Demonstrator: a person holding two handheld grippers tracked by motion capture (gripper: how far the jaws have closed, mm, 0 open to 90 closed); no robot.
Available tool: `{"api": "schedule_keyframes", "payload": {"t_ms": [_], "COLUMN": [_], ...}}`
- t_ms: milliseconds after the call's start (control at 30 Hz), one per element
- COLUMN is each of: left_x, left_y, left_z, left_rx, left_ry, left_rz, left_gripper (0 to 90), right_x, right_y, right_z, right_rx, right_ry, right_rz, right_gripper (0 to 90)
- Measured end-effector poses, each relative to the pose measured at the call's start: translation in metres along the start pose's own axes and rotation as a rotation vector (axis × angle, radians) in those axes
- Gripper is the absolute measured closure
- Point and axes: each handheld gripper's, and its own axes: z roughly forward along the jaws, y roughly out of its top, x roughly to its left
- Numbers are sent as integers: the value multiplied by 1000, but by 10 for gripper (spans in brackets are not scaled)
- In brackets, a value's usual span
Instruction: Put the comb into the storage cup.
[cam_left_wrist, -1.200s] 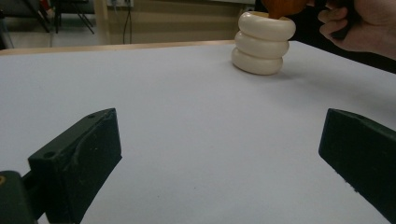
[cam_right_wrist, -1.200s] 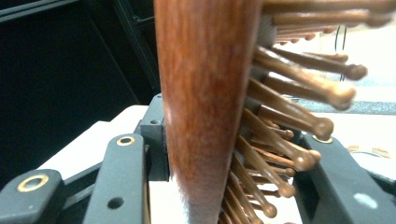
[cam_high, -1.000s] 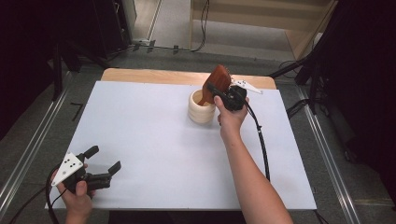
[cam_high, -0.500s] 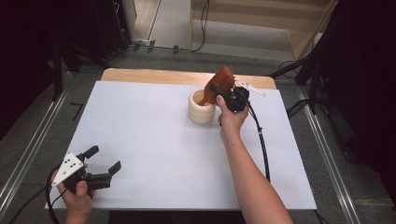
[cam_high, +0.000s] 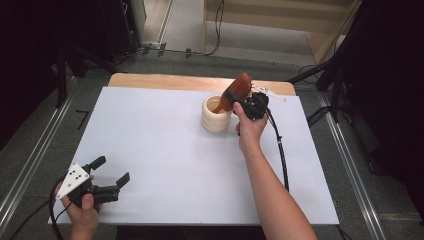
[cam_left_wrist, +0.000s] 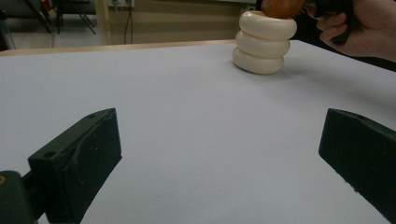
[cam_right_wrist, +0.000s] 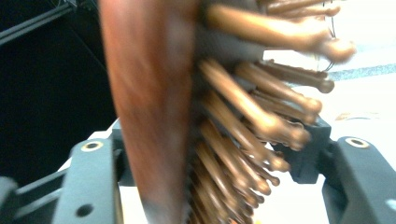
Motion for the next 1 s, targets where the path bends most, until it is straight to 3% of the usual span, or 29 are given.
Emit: {"api": "schedule_keyframes", "payload": {"t_ms": [133,300,400,500,1000], "left_x": [0,0,0,0,-1], "left_y": [0,0,0,0,0], "left_z": [0,0,0,0,0], "left_rx": [-1,-5,-5,-3,-2], "left_ry": [0,-3,-4,-3,-3], "left_rz": [-1,-1,-2,1,3], "left_gripper": [0,0,0,0,0], "right_x": [0,0,1,2,13], "right_y": [0,-1,0,1,7], "right_z": [0,0,-2,-4,-23], "right_rx": [23,46,48,62,77], "right_ry": [3,2,7,19,-6], "right_rz": [-9,-35,-63,-76,-205], "right_gripper": [276,107,88,0,0]}}
